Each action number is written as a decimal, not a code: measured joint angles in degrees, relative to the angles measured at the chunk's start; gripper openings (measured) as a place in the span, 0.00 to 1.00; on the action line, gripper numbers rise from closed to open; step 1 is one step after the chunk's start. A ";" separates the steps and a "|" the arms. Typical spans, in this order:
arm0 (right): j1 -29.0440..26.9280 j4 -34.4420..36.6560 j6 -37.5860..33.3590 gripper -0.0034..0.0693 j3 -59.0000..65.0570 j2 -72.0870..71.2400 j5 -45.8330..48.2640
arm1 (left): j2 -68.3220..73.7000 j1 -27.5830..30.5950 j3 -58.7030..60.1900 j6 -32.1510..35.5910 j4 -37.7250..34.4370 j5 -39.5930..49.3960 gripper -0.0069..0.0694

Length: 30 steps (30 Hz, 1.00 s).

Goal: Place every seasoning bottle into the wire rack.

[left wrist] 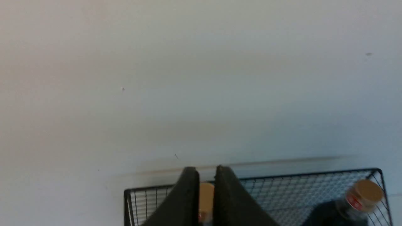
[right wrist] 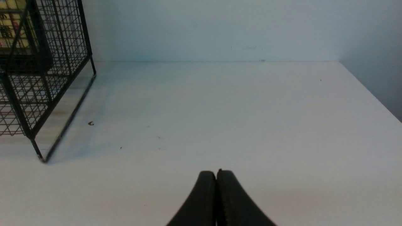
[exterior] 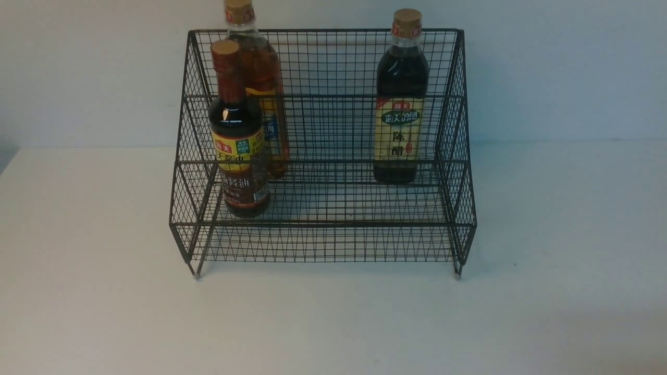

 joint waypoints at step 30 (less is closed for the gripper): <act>0.00 0.00 0.00 0.03 0.00 0.00 0.00 | -41.15 -10.88 17.71 5.14 8.26 15.68 0.08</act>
